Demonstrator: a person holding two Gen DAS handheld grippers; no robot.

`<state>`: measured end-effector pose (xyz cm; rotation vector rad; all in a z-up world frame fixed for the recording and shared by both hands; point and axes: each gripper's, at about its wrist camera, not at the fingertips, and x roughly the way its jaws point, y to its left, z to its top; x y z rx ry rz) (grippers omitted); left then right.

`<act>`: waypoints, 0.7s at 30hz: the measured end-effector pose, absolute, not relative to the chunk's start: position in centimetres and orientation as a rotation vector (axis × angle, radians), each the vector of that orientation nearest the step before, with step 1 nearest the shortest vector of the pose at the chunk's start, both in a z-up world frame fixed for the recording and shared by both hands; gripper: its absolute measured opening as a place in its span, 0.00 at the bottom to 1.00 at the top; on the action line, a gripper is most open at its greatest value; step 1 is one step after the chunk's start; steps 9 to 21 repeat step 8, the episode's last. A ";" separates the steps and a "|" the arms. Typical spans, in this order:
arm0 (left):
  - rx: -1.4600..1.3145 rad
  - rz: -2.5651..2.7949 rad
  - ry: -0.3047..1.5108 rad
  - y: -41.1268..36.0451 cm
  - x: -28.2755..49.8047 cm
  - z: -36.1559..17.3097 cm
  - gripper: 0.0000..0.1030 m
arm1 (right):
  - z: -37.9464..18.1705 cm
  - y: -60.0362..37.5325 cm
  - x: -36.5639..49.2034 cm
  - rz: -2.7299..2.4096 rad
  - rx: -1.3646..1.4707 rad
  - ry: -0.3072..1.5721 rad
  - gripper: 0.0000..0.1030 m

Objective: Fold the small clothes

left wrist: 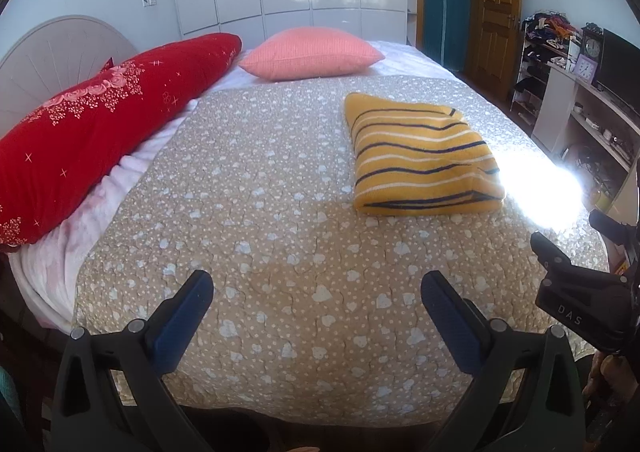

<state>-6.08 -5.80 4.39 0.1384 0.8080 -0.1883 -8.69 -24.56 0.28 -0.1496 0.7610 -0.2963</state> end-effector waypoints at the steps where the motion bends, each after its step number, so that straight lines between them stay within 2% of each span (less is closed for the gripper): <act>1: 0.139 -0.193 0.817 -5.9 -5.9 4.1 1.00 | 0.1 -24.6 -8.5 -0.295 -0.146 0.763 0.89; 21: 0.132 -0.212 0.859 -6.0 -4.7 2.6 1.00 | -1.1 -24.8 -7.2 -0.269 -0.120 0.800 0.89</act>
